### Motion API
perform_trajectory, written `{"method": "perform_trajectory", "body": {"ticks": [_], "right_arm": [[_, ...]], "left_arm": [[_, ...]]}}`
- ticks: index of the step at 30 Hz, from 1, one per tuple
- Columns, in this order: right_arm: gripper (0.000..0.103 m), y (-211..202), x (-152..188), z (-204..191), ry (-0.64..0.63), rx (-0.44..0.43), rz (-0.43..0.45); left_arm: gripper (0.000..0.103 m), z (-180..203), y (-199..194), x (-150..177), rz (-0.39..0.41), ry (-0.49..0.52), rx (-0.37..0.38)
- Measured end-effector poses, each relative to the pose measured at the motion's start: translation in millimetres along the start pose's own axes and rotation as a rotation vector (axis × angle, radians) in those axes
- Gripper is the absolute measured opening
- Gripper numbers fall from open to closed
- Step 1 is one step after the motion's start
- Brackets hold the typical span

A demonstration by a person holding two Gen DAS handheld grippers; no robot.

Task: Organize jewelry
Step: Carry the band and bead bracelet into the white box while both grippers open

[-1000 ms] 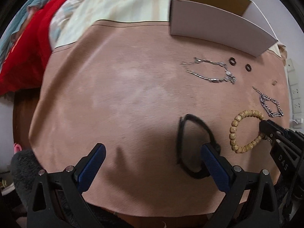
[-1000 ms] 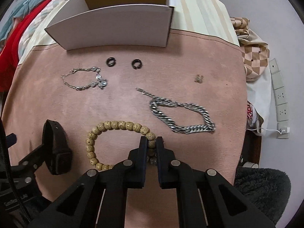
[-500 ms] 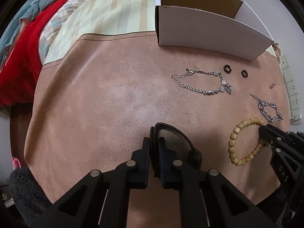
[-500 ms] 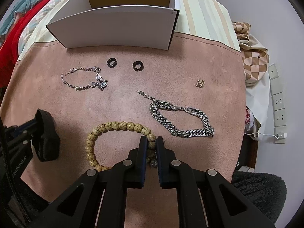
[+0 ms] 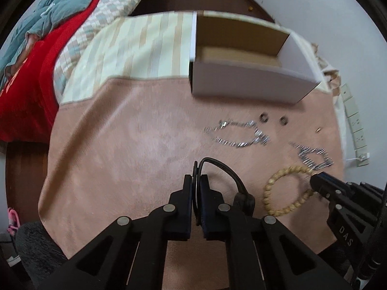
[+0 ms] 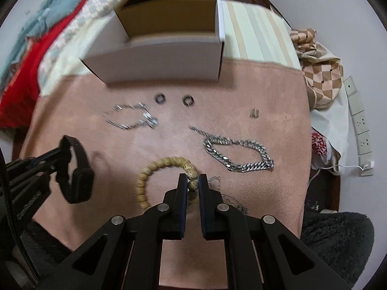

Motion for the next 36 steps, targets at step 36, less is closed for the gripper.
{"method": "perform_trajectory", "body": {"ticks": [36], "right_arm": [[0.01,19,-217,-18,-0.077,-0.234,0.027]], "left_arm": [[0.014,8,67,-190,-0.078,-0.072,0.157]]}}
Point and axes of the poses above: each gripper's, at about its wrist camera, not at the fingertips, and y roughly the way its jaws point, z to its right, x to its underside, the point moved 8 cm from there along y, roughly the way its jaws point
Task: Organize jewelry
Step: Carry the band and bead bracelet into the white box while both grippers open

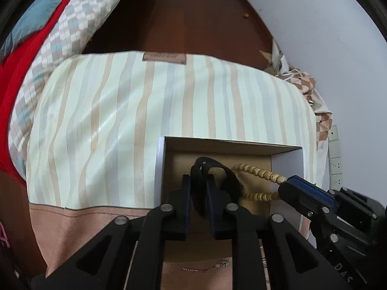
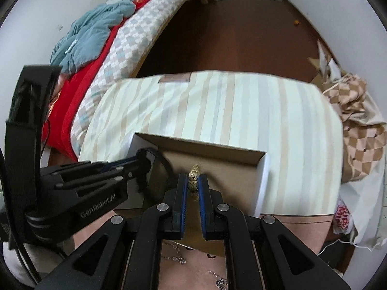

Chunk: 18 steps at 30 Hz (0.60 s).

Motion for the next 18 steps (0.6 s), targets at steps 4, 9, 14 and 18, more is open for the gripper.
{"method": "perform_trajectory", "body": {"ticks": [4,9,14,18], "right_arm": [[0.014,2,6,6,0.001,0.032,-0.025],[0.047,-17,13,13,0.015,0.088,0.008],[0.06,-33,25,27,0.035,0.208,0.029],[0.095,-36,40,38,0.062,0.292,0.034]], "left_arm": [[0.023,-1,-7,1,0.022,-0.002,-0.013],[0.078,-2,-27,1,0.081,0.006,-0.061],[0.089,-7,-46,5,0.141,0.016,-0.116],[0.101,-14,-58,13,0.209,0.05,-0.229]]}}
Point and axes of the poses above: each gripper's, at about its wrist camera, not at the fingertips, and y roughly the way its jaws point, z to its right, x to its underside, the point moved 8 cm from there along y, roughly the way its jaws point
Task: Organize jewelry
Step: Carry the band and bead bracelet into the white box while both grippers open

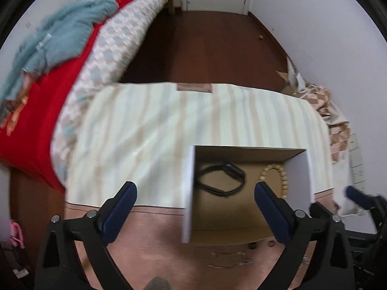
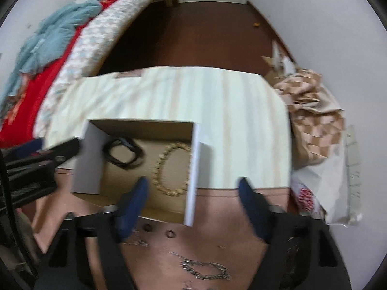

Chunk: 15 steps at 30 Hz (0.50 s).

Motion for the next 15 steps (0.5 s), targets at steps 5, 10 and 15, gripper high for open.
{"method": "perform_trajectory", "body": {"ticks": [5,10,15], "right_arm": [[0.101,2,14,4,0.011,0.035,0.002],[0.102,-8,19,2,0.018,0.048,0.028],[0.102,-31,24,-2,0.019,0.062,0.067]], "left_arm": [[0.102,-8,-5,10,0.035,0.016,-0.067],[0.102,-15,-15,20,0.051,0.007,-0.09],[0.102,-20,-35,29,0.08,-0.006,-0.094]]}}
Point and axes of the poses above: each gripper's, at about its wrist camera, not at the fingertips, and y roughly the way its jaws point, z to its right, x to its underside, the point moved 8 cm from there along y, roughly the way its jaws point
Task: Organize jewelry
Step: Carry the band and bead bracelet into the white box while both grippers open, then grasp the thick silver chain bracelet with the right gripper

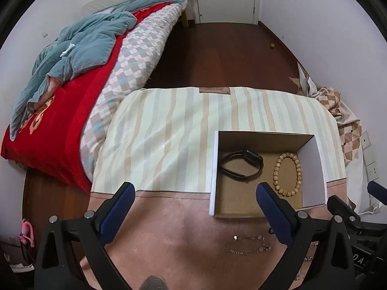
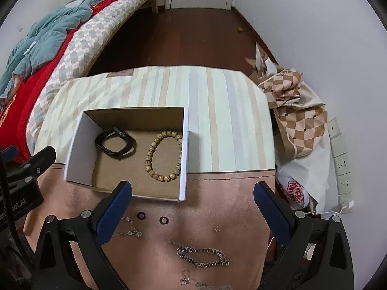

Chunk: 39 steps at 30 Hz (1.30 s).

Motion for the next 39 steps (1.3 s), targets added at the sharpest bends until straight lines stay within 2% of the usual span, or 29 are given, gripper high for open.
{"method": "perform_trajectory", "body": {"ticks": [15,25,31,39], "right_arm": [[0.102,-102,23,-15,-0.008,0.014,0.172],[0.102,-139,44,-11,0.01,-0.007,0.223],[0.102,-114,78,14,0.063,-0.025,0.151],[0.099,-23,143,57,0.195,-0.077,-0.027]], "left_arm": [[0.102,-21,-89,30,0.127,-0.028,-0.002],[0.102,-24,-122,43,0.175,-0.044,0.013],[0.102,-20,-97,74,0.11,-0.044,-0.01],[0.102,-8,-34,132,-0.014,-0.037,-0.04]]}}
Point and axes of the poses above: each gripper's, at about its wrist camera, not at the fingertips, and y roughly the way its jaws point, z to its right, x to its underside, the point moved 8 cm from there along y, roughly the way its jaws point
